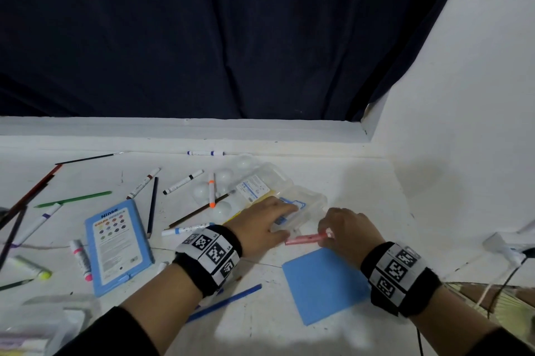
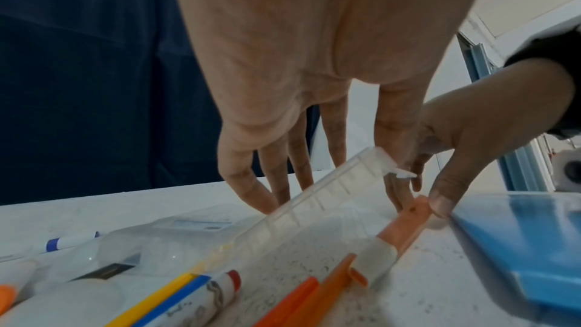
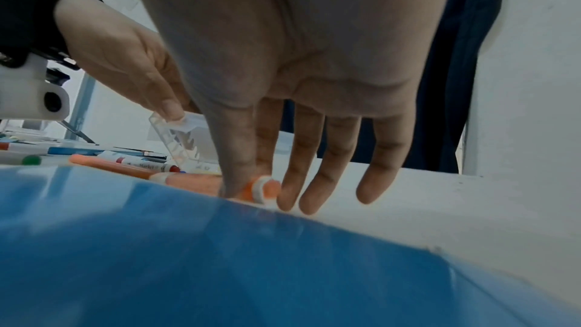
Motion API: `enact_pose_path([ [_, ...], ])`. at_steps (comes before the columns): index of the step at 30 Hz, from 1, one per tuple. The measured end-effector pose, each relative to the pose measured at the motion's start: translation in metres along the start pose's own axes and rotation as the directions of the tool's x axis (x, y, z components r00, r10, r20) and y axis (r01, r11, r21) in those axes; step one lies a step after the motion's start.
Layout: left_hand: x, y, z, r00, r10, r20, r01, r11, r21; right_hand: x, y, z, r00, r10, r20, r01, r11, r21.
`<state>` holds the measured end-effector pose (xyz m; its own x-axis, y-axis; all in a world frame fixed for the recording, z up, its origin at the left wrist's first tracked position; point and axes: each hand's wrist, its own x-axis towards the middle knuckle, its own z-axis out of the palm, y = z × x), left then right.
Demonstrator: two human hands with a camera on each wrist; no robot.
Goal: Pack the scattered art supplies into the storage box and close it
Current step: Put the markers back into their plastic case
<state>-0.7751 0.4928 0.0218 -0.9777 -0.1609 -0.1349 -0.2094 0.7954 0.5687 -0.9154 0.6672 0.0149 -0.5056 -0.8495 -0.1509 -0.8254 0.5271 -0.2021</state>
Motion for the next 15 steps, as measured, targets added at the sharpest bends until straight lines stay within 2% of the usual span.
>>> enact_pose_path([
  [2,0.001,0.000,-0.001,1.000,-0.003,-0.013,0.003,1.000,-0.016,-0.006,-0.002,-0.003,0.999,-0.017,-0.048,0.021,0.997,0.080],
  [4,0.002,-0.001,-0.001,1.000,-0.007,-0.021,0.006,1.000,-0.028,-0.019,-0.003,-0.006,0.985,0.000,-0.174,0.048,0.961,0.272],
  [8,0.004,-0.004,0.001,0.999,-0.026,-0.028,0.026,1.000,-0.014,-0.047,-0.018,-0.021,0.898,0.133,-0.420,0.136,0.823,0.552],
  [12,-0.007,0.002,0.008,0.999,-0.007,-0.042,0.005,0.998,-0.065,-0.057,-0.037,-0.029,0.816,0.206,-0.539,0.237,0.731,0.639],
  [15,-0.024,0.012,0.009,0.987,0.003,-0.162,-0.035,0.980,-0.195,-0.062,-0.051,-0.033,0.788,0.223,-0.574,0.281,0.698,0.658],
])
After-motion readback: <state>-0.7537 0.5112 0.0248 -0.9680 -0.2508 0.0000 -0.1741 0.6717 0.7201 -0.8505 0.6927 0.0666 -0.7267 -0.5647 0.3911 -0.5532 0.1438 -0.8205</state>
